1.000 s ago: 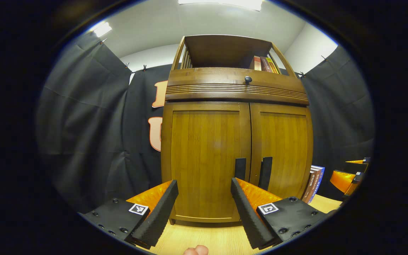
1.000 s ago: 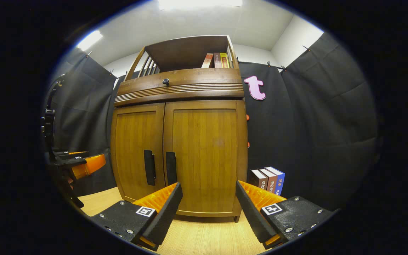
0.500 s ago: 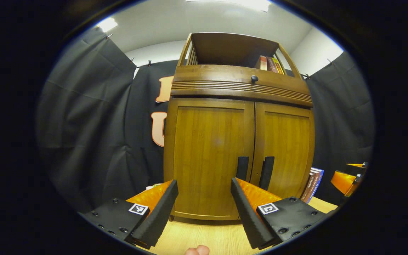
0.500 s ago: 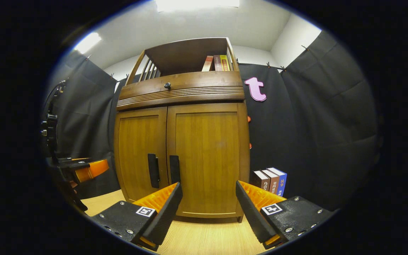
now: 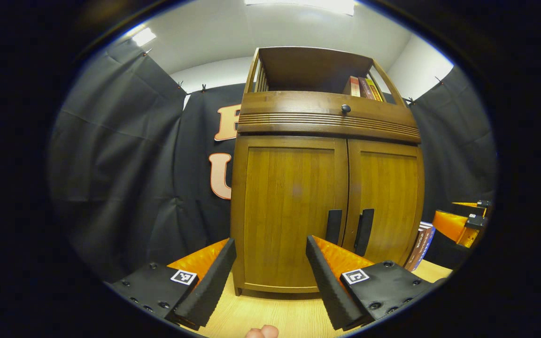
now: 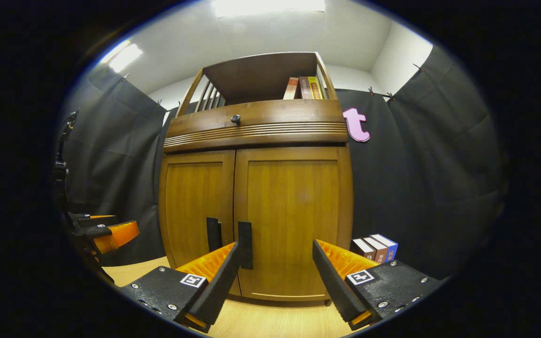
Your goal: Open the right door of the double-door shoe cabinet with the right hand, and open the left door with the left hand.
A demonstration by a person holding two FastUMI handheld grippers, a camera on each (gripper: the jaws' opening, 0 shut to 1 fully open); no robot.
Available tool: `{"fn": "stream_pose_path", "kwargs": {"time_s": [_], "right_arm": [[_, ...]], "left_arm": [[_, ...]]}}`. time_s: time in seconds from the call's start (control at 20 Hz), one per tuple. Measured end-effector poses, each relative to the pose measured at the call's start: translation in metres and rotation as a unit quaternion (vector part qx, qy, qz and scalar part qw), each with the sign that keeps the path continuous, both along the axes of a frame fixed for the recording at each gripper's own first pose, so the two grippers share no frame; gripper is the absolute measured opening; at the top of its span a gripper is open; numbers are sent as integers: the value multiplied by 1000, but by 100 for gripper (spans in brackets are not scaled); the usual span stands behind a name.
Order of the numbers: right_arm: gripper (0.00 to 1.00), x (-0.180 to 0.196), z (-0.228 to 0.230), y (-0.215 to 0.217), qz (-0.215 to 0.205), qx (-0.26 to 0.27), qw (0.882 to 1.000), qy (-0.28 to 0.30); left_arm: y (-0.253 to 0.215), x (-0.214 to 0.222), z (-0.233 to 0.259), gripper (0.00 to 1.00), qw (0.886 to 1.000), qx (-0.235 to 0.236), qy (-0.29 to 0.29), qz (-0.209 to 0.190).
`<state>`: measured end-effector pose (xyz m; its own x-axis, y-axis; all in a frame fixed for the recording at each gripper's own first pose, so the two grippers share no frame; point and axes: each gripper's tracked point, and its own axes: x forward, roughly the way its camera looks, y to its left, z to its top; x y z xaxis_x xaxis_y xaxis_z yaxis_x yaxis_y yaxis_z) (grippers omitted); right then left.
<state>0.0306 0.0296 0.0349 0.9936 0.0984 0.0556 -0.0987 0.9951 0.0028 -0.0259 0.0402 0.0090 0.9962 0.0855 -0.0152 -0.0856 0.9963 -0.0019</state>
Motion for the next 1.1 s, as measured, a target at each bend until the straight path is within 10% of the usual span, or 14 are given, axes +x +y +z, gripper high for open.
{"fn": "stream_pose_path", "kwargs": {"time_s": [0.4, 1.1], "right_arm": [[93, 84, 11, 50, 45, -5, 999, -13], [94, 168, -63, 68, -4, -29, 998, 55]], "left_arm": [[0, -12, 13, 96, 1000, 12, -15, 5], [29, -35, 16, 94, 999, 20, -19, 40]]}}
